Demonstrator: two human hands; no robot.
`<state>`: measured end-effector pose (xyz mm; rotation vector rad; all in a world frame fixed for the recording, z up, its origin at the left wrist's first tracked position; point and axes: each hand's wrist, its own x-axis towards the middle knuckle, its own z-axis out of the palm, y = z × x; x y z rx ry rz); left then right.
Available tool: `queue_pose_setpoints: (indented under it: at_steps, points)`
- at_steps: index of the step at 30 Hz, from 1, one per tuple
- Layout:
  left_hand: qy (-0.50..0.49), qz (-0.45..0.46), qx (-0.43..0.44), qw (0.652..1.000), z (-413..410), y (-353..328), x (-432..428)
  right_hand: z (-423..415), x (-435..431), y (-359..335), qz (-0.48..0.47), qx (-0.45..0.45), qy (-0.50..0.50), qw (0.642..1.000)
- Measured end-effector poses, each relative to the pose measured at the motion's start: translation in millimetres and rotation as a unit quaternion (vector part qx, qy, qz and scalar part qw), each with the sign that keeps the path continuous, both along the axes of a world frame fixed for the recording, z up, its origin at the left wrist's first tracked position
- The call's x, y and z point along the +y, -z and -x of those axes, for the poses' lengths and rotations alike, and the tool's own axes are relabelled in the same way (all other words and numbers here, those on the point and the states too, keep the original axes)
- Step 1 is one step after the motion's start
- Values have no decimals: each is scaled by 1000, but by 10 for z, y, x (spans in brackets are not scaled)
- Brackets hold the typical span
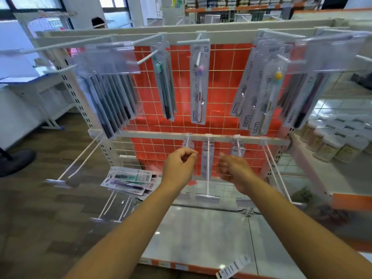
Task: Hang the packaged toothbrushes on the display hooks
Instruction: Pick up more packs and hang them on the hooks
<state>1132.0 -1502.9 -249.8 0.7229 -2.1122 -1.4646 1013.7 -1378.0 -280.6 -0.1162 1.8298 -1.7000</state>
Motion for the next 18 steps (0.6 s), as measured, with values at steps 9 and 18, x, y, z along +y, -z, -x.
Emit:
queue_pose_setpoints:
  at_steps: [9, 18]
  points:
    - [6, 61, -63, 996, -401, 118, -648, -580, -691, -107, -27, 54, -67, 996]
    - [31, 140, -117, 983, -826, 304, -1278, -1075, -1324, -14, -112, 201, -139, 963]
